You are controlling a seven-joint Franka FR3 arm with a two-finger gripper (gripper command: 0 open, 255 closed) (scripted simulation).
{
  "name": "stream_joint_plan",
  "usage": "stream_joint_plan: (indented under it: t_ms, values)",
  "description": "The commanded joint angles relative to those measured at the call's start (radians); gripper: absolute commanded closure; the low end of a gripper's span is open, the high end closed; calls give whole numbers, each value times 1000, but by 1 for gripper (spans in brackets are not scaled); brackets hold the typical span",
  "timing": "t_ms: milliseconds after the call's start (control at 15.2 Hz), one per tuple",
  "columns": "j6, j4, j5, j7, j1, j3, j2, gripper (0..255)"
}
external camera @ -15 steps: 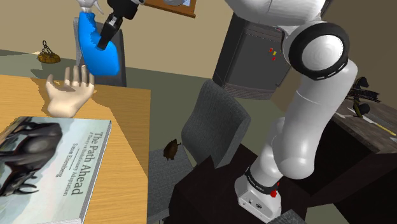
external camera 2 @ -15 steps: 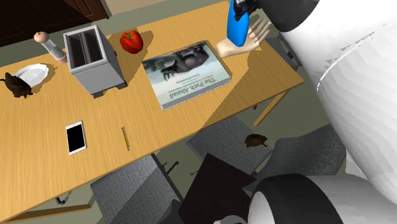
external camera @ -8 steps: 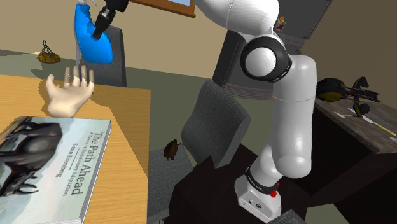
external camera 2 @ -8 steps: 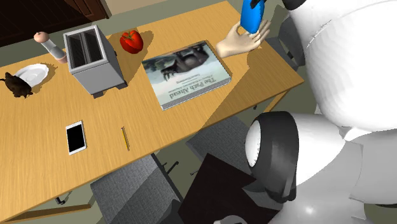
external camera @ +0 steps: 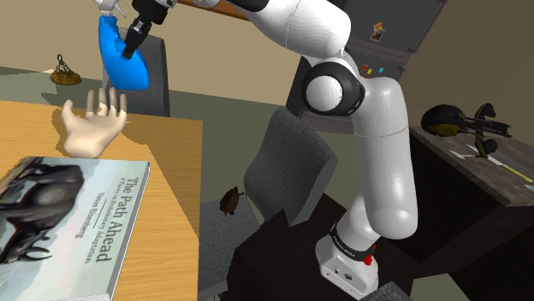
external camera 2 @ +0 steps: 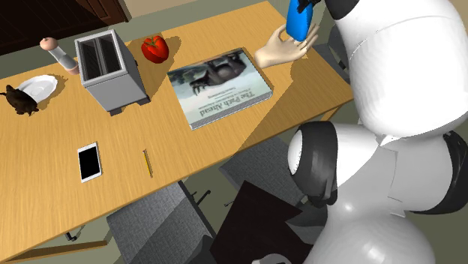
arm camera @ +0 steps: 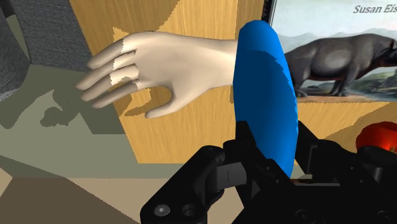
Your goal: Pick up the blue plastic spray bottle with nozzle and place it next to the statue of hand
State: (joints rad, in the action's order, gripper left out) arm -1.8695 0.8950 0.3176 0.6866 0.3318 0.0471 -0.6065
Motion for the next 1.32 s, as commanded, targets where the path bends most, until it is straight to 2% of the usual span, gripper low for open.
stream_joint_plan:
  t_ms: [0, 528, 1254]
  values:
    - [-37, 56, 3, 11, 2, 0, 18, 255]
    - [-165, 229, 15, 49, 9, -2, 59, 255]
    - [-309, 387, 36, 96, 13, -9, 67, 255]
